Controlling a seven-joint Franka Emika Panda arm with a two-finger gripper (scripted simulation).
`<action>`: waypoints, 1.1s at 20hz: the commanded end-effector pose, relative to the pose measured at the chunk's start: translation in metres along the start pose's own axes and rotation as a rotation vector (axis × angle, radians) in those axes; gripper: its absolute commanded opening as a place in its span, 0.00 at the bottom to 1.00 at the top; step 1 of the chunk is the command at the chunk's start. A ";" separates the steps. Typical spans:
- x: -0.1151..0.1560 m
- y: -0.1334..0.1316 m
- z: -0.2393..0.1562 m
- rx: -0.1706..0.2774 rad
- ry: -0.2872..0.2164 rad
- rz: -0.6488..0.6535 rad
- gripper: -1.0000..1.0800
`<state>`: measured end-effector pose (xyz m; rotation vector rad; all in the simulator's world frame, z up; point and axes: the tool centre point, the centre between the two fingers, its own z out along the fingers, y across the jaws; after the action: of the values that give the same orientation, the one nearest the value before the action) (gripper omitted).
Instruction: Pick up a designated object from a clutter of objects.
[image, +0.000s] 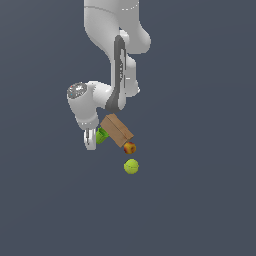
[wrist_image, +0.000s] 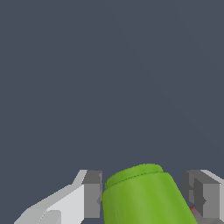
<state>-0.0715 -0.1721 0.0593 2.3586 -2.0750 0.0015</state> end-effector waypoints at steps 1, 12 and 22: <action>-0.010 -0.004 -0.011 0.003 0.000 -0.002 0.00; -0.078 -0.024 -0.082 0.001 0.002 -0.002 0.00; -0.163 -0.049 -0.171 0.000 0.006 -0.002 0.00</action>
<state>-0.0451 -0.0180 0.2156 2.3586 -2.0701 0.0068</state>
